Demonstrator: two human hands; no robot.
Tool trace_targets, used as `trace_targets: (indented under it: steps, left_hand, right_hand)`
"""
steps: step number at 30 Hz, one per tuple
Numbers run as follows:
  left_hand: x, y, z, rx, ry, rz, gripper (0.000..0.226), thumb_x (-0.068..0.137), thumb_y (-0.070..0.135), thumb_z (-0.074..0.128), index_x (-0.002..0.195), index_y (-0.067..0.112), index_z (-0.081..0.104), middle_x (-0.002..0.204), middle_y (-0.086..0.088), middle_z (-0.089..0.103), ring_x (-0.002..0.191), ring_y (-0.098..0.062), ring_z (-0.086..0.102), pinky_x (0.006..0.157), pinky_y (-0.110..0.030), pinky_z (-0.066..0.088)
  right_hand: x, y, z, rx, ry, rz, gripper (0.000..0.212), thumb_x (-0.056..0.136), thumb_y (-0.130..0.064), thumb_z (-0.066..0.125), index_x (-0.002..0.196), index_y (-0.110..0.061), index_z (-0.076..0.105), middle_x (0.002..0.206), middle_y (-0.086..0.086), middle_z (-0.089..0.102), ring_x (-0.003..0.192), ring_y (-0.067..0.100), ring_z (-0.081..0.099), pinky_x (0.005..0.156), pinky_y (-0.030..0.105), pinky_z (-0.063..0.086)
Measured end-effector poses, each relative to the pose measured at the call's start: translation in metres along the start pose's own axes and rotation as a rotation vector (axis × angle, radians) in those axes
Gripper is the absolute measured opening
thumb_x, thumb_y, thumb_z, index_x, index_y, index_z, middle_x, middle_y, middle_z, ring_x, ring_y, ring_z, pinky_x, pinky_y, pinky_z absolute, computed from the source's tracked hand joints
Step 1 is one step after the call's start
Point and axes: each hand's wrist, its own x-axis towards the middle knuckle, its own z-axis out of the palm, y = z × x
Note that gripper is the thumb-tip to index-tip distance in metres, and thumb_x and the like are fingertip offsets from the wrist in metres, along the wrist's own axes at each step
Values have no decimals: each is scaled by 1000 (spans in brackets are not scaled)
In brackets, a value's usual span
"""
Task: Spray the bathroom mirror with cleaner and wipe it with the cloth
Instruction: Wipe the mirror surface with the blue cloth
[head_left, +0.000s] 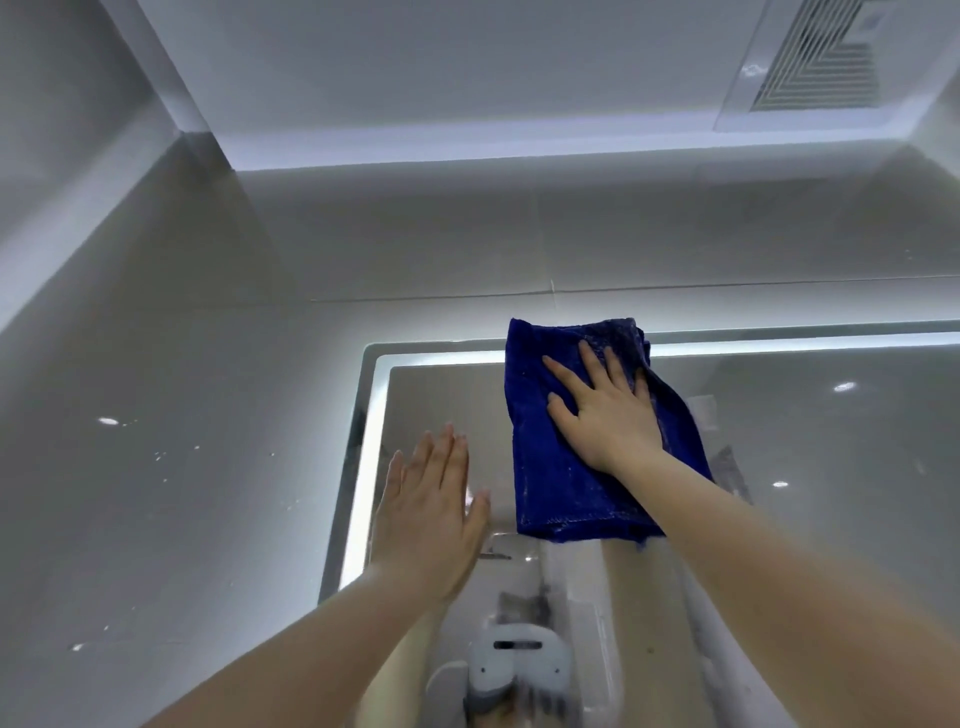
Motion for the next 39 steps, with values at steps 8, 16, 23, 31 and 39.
trace_targets:
  steps: [8, 16, 23, 31, 39]
  left_hand:
    - [58, 82, 5, 18, 9, -17, 58, 97, 49, 9, 148, 29, -11, 157, 5, -15, 144, -17, -14, 118, -41, -5]
    - [87, 197, 23, -71, -50, 22, 57, 98, 47, 12, 150, 28, -1, 158, 4, -4, 145, -17, -6, 117, -40, -2]
    - [93, 243, 42, -53, -90, -18, 62, 96, 51, 12, 150, 23, -3, 159, 0, -6, 145, -23, -9, 117, -45, -3]
    - [95, 240, 51, -39, -16, -10, 64, 95, 55, 10, 150, 23, 1, 159, 0, -3, 145, -23, -8, 116, -44, -6]
    - [97, 239, 55, -32, 26, -5, 63, 95, 54, 9, 150, 24, 1, 159, 0, -3, 145, -23, -7, 117, -45, -5]
  right_hand:
    - [-12, 88, -21, 9, 2, -9, 52, 95, -55, 18, 145, -51, 6, 160, -6, -7, 146, 18, -9, 118, 49, -4]
    - [-17, 175, -39, 13, 12, -13, 53, 94, -54, 19, 146, -49, 7, 160, -5, -5, 147, 19, -8, 117, 49, -4]
    - [-24, 221, -50, -44, 42, 5, 53, 94, -53, 23, 146, -47, 13, 160, -3, 1, 147, 21, -2, 116, 50, 2]
    - [-20, 223, -49, -74, 35, 28, 53, 93, -55, 20, 145, -49, 12, 160, -3, 1, 147, 22, -3, 116, 52, 0]
    - [-24, 222, -50, -65, 41, 48, 51, 95, -53, 20, 145, -49, 11, 160, -4, 1, 147, 21, -3, 116, 51, -1]
